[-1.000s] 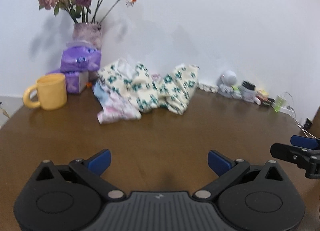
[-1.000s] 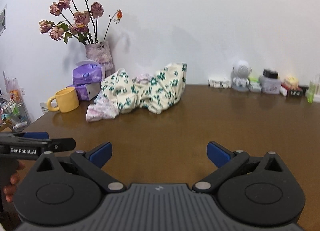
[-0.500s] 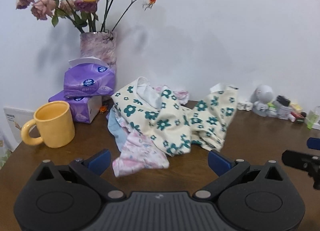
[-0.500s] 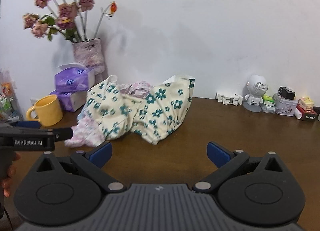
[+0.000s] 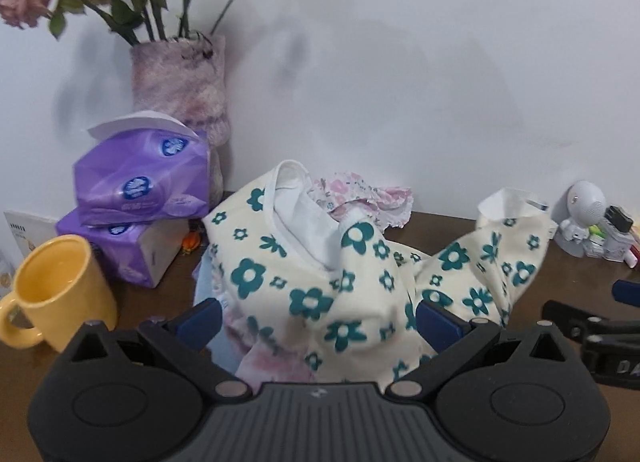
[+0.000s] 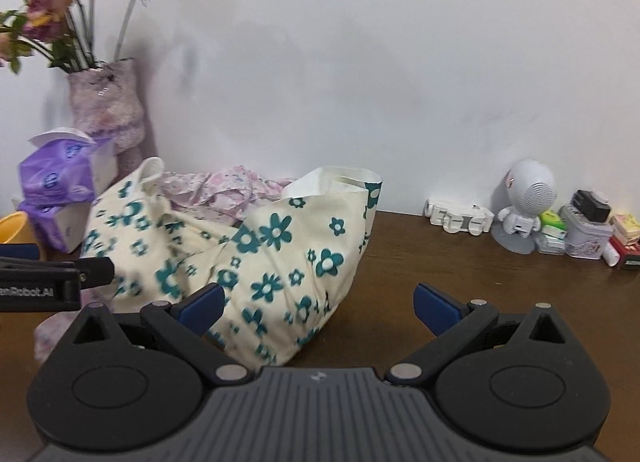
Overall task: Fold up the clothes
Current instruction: 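Move both open grippers toward the crumpled cream floral shirt, then close the left gripper on one shirt edge while the right gripper grasps another edge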
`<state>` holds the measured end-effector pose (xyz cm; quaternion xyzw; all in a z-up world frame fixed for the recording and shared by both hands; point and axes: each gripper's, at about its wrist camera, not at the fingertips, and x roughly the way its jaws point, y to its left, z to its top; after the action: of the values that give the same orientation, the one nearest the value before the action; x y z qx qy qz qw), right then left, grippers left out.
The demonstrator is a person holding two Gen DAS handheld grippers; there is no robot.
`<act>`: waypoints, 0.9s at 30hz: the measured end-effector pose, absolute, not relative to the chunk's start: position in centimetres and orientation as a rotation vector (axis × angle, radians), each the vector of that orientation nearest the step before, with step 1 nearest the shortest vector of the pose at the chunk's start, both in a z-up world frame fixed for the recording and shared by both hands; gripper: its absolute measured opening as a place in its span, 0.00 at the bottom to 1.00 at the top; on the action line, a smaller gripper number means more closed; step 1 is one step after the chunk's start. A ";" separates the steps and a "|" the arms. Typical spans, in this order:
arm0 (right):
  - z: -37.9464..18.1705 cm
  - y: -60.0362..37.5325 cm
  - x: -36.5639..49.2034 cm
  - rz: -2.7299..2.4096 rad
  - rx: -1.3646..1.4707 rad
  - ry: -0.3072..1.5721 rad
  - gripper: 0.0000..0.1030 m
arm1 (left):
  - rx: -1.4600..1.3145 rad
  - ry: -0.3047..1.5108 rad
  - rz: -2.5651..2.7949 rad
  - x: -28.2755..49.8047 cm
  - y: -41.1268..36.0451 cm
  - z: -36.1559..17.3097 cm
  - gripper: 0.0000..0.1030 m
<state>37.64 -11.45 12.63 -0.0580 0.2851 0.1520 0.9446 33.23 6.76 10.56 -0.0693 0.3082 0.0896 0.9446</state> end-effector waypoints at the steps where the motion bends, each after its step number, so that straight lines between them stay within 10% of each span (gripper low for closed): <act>1: 12.3 -11.2 38.5 0.312 -0.118 0.587 0.98 | -0.148 0.638 0.185 34.0 6.9 10.5 1.00; 14: 9.7 -8.3 44.2 0.330 -0.131 0.601 0.64 | -0.199 0.699 0.216 38.8 7.0 9.0 0.95; 19: 9.2 -8.2 45.4 0.353 -0.079 0.687 0.18 | -0.162 0.725 0.208 39.1 6.7 9.0 0.58; 23: 10.2 -8.8 44.7 0.364 -0.042 0.664 0.06 | -0.178 0.730 0.135 38.7 7.1 9.6 0.08; 27: 11.8 -9.9 43.7 0.366 -0.001 0.615 0.03 | -0.139 0.670 0.134 37.4 7.2 11.4 0.01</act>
<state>43.75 -9.92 11.75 -0.0006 0.3011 0.1791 0.9366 37.45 7.24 11.43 -0.0681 0.3284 0.0658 0.9398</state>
